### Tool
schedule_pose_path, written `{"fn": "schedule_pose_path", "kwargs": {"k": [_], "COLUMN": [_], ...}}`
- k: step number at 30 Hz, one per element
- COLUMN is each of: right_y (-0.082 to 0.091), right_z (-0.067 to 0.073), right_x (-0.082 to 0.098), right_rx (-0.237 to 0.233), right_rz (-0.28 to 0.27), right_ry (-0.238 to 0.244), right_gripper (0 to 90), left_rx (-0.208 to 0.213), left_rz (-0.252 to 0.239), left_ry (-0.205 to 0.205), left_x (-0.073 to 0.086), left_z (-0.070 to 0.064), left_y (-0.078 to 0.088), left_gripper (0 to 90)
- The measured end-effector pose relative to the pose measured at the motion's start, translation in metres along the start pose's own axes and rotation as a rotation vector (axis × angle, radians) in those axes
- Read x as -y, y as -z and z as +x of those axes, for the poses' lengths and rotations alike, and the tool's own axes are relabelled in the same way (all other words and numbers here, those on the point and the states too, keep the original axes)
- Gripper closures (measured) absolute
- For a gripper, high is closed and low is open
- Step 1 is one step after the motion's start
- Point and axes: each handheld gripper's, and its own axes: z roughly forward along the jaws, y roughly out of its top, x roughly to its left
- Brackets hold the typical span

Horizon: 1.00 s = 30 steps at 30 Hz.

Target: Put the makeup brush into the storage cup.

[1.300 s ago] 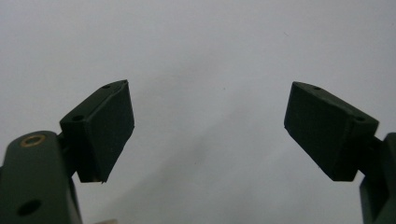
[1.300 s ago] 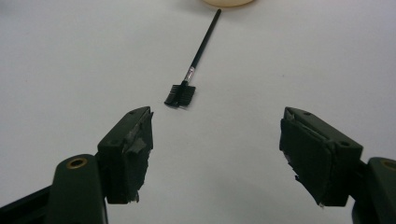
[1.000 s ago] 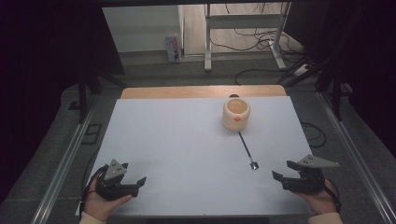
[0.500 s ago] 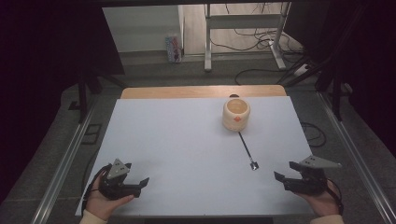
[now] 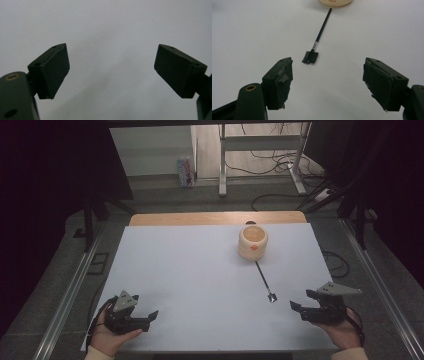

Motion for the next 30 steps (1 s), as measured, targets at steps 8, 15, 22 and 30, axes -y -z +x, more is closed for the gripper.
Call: {"fn": "schedule_pose_path", "kwargs": {"k": [8, 15, 22, 30], "right_y": [-0.002, -0.005, -0.013, -0.02], "right_z": [0.003, 0.007, 0.011, 0.014], "right_x": [-0.006, -0.015, -0.028, -0.035], "right_rx": [0.024, 0.039, 0.054, 0.057], "right_rz": [0.012, 0.017, 0.039, 0.065], "right_ry": [-0.002, 0.006, 0.004, 0.0], "right_gripper": [23.9, 23.7, 24.5, 25.4], "left_rx": [-0.012, -0.014, -0.024, -0.028], "left_rz": [-0.009, -0.004, 0.003, 0.008], "left_ry": [-0.005, -0.011, -0.02, -0.017], "left_x": [0.001, 0.003, 0.005, 0.006], "left_z": [0.0, 0.0, -0.001, -0.001], "left_y": [0.003, 0.003, 0.003, 0.003], "left_gripper": [14.1, 14.2, 14.3, 14.2]}}
